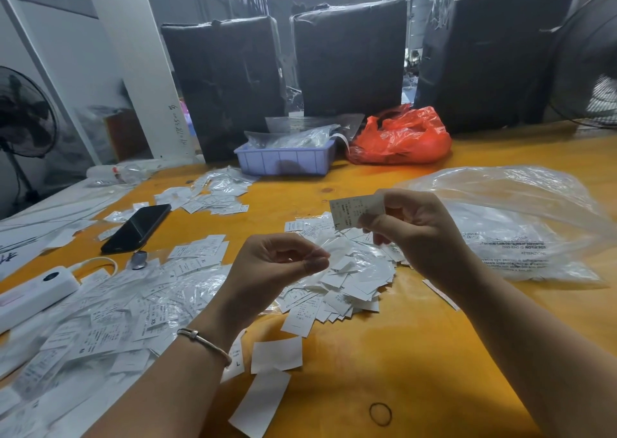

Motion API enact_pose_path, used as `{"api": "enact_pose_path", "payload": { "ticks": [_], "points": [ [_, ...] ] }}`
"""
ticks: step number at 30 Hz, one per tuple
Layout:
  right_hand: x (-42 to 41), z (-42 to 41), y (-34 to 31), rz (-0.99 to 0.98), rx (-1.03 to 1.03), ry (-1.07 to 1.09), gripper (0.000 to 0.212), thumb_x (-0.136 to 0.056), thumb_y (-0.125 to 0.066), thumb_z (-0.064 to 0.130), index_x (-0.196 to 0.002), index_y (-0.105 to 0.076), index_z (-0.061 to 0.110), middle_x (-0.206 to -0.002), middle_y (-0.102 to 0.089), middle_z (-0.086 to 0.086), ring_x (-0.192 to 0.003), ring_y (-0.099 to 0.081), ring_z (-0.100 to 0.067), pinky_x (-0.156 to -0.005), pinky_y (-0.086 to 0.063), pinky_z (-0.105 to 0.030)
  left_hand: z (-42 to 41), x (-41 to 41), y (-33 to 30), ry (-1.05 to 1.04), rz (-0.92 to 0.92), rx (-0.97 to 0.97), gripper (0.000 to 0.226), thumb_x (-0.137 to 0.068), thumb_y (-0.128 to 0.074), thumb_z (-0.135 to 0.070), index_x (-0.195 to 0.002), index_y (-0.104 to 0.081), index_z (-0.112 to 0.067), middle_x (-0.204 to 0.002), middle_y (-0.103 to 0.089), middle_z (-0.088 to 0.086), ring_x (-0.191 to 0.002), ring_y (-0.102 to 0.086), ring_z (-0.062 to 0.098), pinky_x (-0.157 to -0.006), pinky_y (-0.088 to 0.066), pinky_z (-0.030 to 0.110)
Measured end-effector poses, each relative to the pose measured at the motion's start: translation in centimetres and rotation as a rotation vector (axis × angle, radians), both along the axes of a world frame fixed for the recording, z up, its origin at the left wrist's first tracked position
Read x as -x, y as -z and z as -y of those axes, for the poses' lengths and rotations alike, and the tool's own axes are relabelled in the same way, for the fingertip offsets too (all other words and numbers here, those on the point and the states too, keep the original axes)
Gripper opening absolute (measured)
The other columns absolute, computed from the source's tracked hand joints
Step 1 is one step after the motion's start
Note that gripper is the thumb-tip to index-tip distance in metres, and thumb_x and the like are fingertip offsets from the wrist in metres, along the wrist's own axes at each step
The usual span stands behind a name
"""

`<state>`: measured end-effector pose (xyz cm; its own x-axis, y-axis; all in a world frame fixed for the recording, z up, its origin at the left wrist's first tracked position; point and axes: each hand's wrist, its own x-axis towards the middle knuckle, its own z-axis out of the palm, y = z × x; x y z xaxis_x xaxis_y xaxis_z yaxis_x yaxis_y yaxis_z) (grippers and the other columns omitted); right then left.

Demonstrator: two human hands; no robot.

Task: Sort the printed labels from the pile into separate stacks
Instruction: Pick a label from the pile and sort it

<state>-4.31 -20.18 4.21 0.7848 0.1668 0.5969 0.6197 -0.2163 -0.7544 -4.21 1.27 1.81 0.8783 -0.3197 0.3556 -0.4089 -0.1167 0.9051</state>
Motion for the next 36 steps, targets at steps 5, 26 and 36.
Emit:
{"api": "enact_pose_path", "payload": {
  "ticks": [5, 26, 36],
  "points": [
    [-0.2, -0.3, 0.5, -0.038, 0.143, -0.007, 0.011, -0.083, -0.062, 0.000, -0.074, -0.068, -0.002, -0.075, -0.065, -0.018, -0.064, -0.051, -0.029, -0.058, -0.045, -0.047, -0.1, 0.0, 0.0, 0.013, -0.009, 0.025, 0.013, -0.070, -0.077, -0.019, -0.082, -0.078, -0.013, -0.085, -0.076, 0.003, -0.088, -0.071, 0.014, -0.069, -0.055, 0.020],
    [-0.1, -0.5, 0.6, -0.192, 0.029, -0.291, 0.008, -0.081, -0.064, -0.010, -0.085, -0.071, -0.009, -0.085, -0.068, -0.017, -0.066, -0.065, -0.021, -0.061, -0.052, -0.029, 0.0, 0.1, 0.0, -0.058, 0.039, 0.038, 0.023, -0.080, -0.071, -0.005, -0.072, -0.073, -0.026, -0.087, -0.075, -0.001, -0.084, -0.069, 0.012, -0.071, -0.057, 0.023],
    [-0.4, 0.0, 0.3, -0.177, 0.115, -0.219, 0.013, -0.081, -0.063, -0.013, -0.079, -0.072, -0.005, -0.079, -0.069, -0.019, -0.064, -0.065, -0.020, -0.061, -0.052, -0.029, 0.3, 0.1, 0.2, -0.007, 0.014, -0.046, 0.011, -0.089, -0.063, -0.009, -0.096, -0.072, -0.007, -0.082, -0.076, 0.009, -0.070, -0.074, 0.024, -0.058, -0.057, 0.024]
  ]
}}
